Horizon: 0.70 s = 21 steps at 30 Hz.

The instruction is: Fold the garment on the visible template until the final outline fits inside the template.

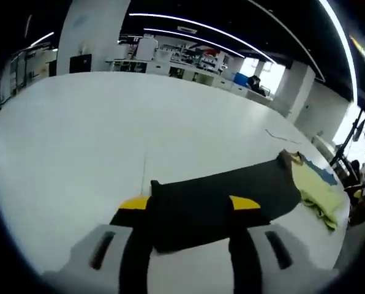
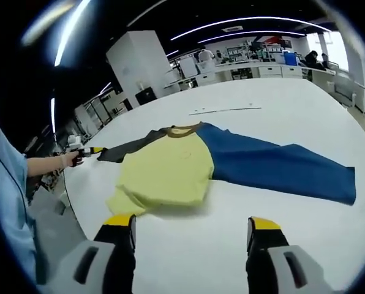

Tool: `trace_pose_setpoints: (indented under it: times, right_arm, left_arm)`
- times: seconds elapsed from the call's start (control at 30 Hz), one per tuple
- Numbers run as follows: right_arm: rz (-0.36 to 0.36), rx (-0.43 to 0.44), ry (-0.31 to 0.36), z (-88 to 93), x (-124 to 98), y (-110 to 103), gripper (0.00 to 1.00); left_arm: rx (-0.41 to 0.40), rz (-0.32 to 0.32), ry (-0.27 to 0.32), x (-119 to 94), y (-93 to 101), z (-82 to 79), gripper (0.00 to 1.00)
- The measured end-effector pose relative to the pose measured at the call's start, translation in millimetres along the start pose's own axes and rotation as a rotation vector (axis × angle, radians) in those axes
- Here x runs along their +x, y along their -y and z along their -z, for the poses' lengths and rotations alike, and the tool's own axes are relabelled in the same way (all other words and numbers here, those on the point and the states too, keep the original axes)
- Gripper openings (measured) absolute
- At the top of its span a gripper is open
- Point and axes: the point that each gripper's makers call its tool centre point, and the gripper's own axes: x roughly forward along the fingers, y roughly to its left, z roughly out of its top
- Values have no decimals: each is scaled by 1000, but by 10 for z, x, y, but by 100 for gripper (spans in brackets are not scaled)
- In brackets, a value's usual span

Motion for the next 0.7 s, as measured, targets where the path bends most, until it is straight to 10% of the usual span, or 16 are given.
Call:
trace_pose_setpoints:
  times: [0.7]
  right_arm:
    - [-42,-32,35,1,-112,-140,74]
  left_arm:
    - [202,372,-24,-513,1540,77,65]
